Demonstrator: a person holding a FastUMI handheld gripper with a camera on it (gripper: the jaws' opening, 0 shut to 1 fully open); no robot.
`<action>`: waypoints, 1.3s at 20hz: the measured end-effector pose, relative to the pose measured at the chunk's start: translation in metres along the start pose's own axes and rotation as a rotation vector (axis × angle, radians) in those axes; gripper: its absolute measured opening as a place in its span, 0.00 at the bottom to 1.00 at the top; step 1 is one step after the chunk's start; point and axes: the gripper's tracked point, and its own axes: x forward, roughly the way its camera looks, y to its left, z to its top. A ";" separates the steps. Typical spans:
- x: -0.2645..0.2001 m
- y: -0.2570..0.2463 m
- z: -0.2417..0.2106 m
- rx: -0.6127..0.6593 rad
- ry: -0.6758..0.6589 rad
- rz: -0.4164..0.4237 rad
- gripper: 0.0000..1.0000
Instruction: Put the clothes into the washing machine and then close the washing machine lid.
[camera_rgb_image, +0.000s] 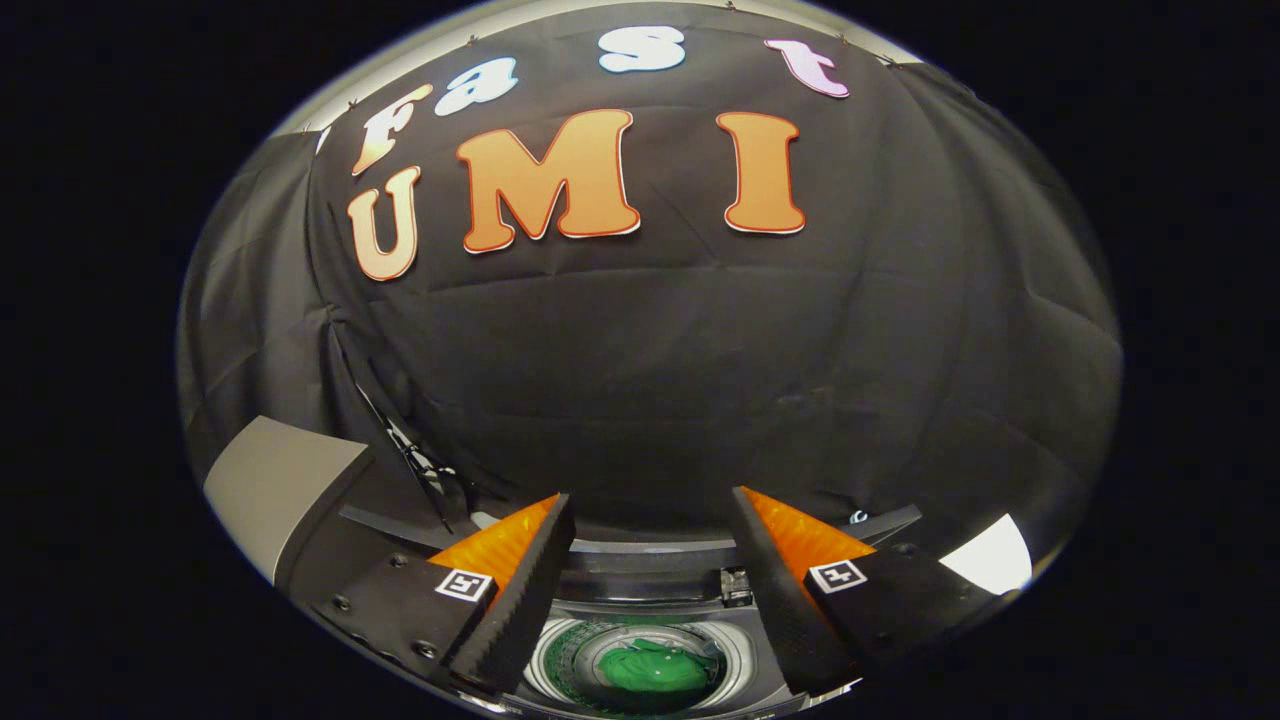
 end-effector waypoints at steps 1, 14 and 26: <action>-0.001 0.000 0.000 0.000 -0.005 -0.013 1.00; -0.049 0.001 -0.035 0.004 -0.122 -0.073 0.99; -0.117 0.005 -0.100 0.055 -0.060 -0.163 0.99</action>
